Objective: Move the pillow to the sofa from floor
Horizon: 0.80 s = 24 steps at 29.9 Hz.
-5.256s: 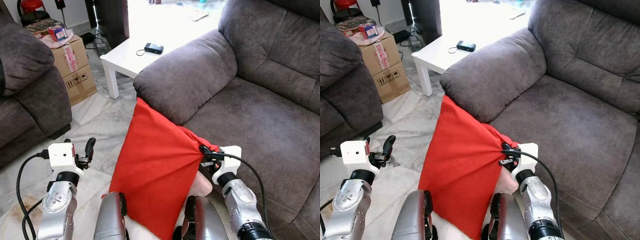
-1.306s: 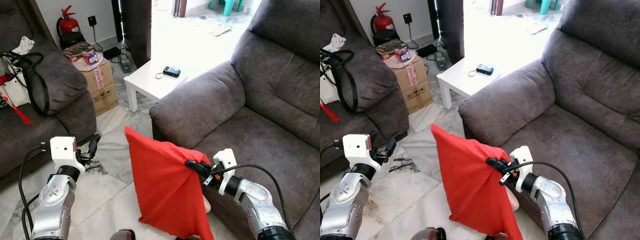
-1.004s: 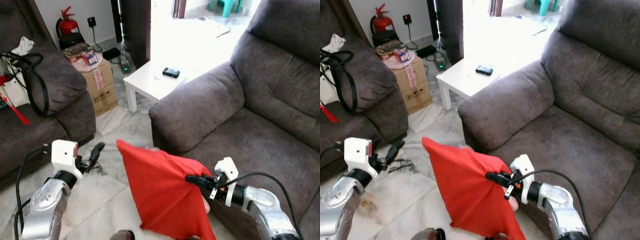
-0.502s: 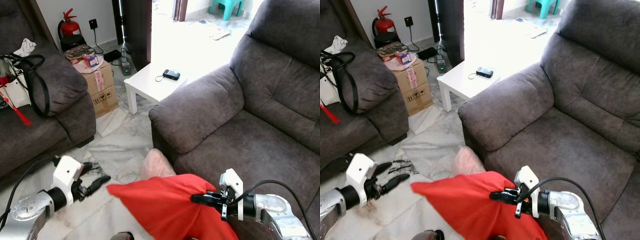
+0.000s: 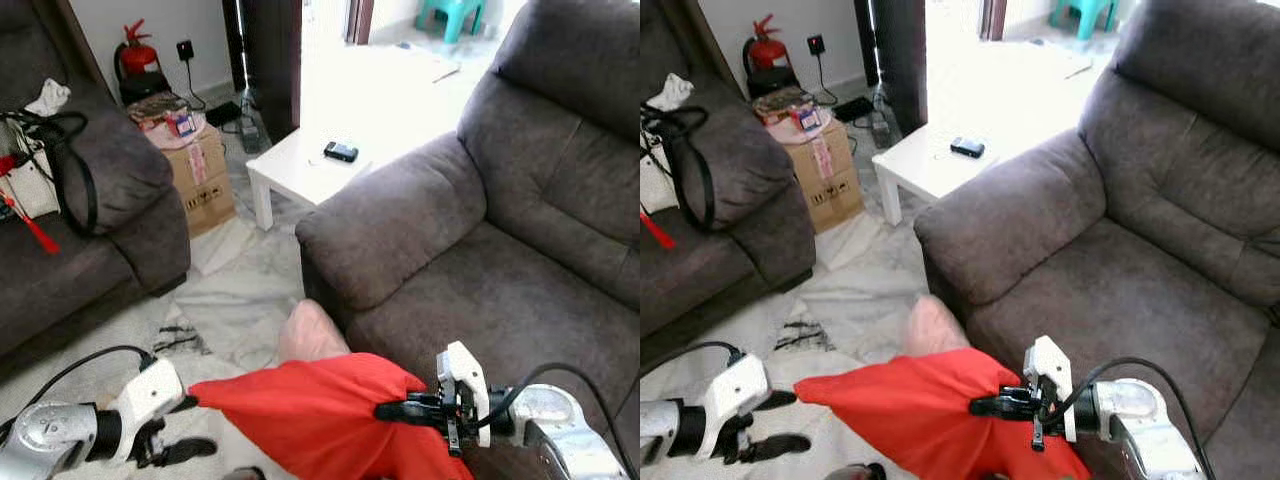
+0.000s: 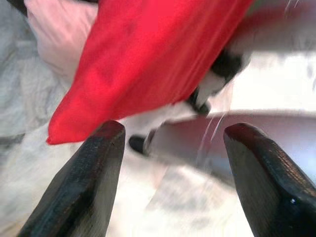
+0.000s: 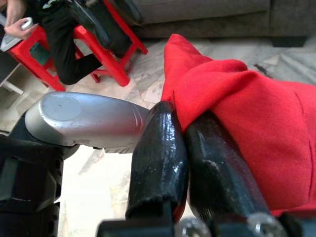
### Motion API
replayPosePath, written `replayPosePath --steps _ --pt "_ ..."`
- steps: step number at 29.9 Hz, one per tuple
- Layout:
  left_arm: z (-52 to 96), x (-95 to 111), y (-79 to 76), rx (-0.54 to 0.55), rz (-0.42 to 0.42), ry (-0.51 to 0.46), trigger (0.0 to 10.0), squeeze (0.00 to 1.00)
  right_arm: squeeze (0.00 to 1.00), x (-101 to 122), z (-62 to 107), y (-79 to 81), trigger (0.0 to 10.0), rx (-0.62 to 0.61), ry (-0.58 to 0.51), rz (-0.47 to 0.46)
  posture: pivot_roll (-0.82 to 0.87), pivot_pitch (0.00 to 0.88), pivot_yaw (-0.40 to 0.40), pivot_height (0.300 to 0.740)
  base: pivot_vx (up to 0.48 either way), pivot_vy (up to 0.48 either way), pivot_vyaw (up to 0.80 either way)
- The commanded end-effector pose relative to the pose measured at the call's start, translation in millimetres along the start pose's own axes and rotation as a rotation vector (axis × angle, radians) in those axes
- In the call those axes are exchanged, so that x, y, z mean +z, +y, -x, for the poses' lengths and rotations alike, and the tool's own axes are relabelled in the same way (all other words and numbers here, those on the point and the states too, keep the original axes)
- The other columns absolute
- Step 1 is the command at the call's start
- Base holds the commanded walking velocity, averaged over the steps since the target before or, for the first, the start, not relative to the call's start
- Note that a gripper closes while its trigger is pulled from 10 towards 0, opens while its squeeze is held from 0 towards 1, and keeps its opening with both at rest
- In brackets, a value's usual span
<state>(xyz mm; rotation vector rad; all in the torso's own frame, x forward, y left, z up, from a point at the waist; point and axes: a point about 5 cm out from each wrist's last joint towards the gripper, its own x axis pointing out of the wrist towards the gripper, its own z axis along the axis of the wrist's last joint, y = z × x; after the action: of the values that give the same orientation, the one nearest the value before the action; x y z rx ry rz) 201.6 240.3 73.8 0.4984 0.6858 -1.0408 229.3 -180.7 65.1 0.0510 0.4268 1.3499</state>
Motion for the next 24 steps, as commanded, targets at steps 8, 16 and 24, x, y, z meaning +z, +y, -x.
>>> replayPosePath --steps 8,16,24 --pt "-7.1 -1.1 27.5 0.184 -0.249 0.067 10.0 0.0 0.0 17.0 -0.8 17.7 10.0 0.156 -0.034 0.078 0.2 0.106 -0.067 0.74 0.0 0.0 0.0" --pt "-11.8 -3.3 28.8 0.168 -0.237 0.019 10.0 0.0 0.0 16.7 -0.5 25.5 10.0 0.2 -0.02 0.072 0.19 0.111 -0.068 0.74 0.0 0.0 0.0" --pt "-12.3 13.6 26.5 0.156 -0.191 -0.15 10.0 0.0 0.0 17.4 -2.7 25.5 10.0 0.21 -0.014 0.069 0.19 0.111 -0.08 0.74 0.0 0.0 0.0"
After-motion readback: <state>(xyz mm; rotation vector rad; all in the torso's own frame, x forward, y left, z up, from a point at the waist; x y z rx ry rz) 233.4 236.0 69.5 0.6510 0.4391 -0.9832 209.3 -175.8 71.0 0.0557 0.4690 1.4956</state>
